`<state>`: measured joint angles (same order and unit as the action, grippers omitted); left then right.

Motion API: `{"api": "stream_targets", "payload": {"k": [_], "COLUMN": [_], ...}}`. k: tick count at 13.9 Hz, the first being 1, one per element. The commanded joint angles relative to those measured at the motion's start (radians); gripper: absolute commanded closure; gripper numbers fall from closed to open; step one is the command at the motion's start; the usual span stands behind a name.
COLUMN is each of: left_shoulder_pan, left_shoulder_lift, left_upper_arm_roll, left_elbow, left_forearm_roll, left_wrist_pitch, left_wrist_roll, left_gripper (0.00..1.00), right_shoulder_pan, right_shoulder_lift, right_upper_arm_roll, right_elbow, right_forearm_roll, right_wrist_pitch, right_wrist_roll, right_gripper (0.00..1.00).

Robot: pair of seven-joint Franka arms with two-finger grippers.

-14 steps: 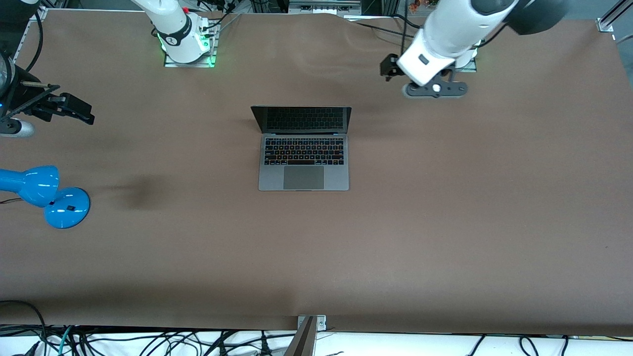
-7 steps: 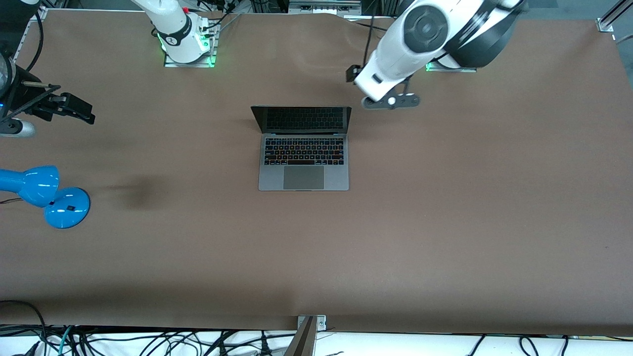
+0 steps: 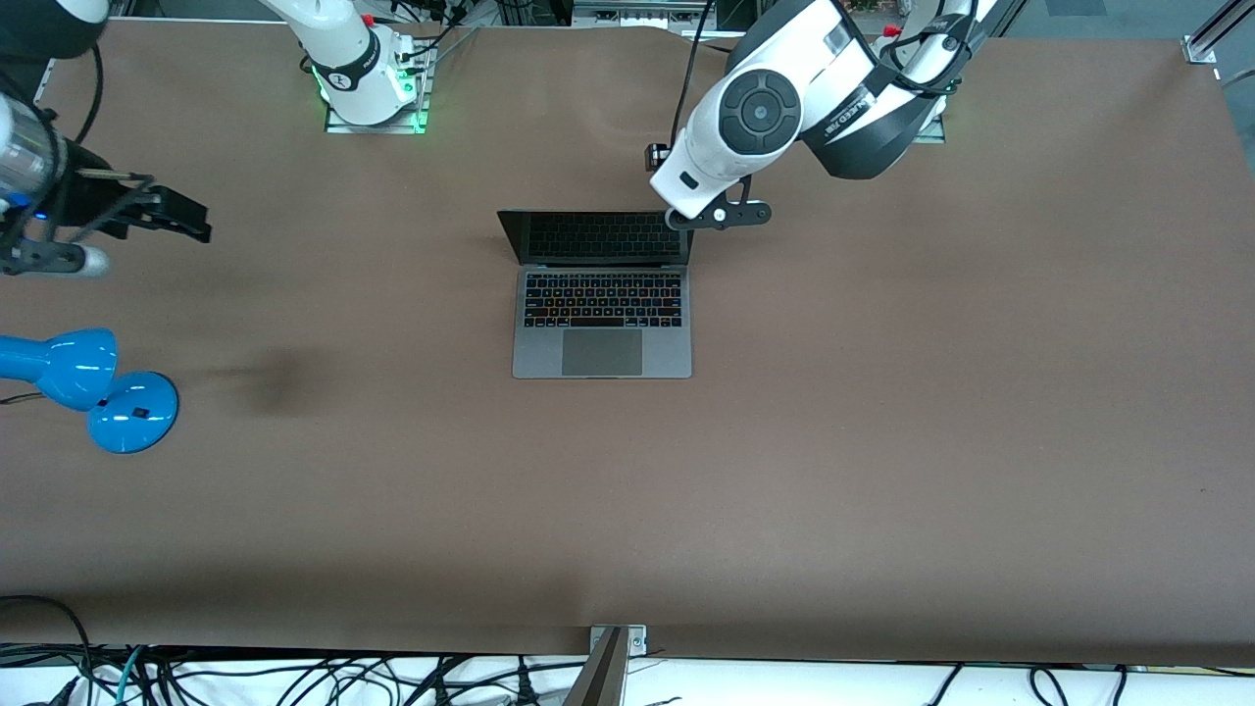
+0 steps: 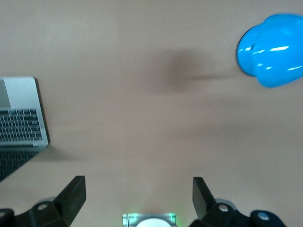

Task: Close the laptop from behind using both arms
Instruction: 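Move the right gripper toward the screen while the left gripper lowers behind it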

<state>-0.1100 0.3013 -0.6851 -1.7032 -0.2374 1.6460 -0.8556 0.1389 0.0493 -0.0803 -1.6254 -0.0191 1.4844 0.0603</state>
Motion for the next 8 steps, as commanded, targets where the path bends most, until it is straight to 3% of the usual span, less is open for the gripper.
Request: {"api": "stream_targets", "payload": {"k": [1, 2, 4, 7, 8], "left_shoulder_pan": [-0.020, -0.032, -0.036, -0.033, -0.030], "left_shoulder_lift": [0.010, 0.015, 0.022, 0.022, 0.024], "left_upper_arm_roll": [-0.004, -0.004, -0.004, -0.002, 0.001], "left_elbow": [0.027, 0.027, 0.027, 0.028, 0.030], "left_forearm_roll": [-0.014, -0.013, -0.003, 0.000, 0.000], "left_wrist_pitch": [-0.012, -0.011, -0.009, -0.008, -0.008], "left_wrist_roll": [-0.037, -0.060, -0.066, -0.048, -0.046], "left_gripper": [0.68, 0.83, 1.00, 1.00, 1.00], "right_shoulder_pan": [0.057, 0.062, 0.094, 0.163, 0.169], "right_shoulder_lift": [0.024, 0.029, 0.044, 0.035, 0.031], "right_upper_arm_roll": [0.010, 0.011, 0.011, 0.014, 0.045], "right_elbow": [0.009, 0.007, 0.005, -0.034, -0.051], "right_forearm_roll": [-0.018, -0.016, -0.012, -0.001, 0.001], "right_wrist_pitch": [-0.093, -0.127, -0.162, -0.176, -0.174], "right_wrist_roll": [0.009, 0.009, 0.009, 0.074, 0.123], "right_gripper": [0.00, 0.00, 0.00, 0.00, 0.00]}}
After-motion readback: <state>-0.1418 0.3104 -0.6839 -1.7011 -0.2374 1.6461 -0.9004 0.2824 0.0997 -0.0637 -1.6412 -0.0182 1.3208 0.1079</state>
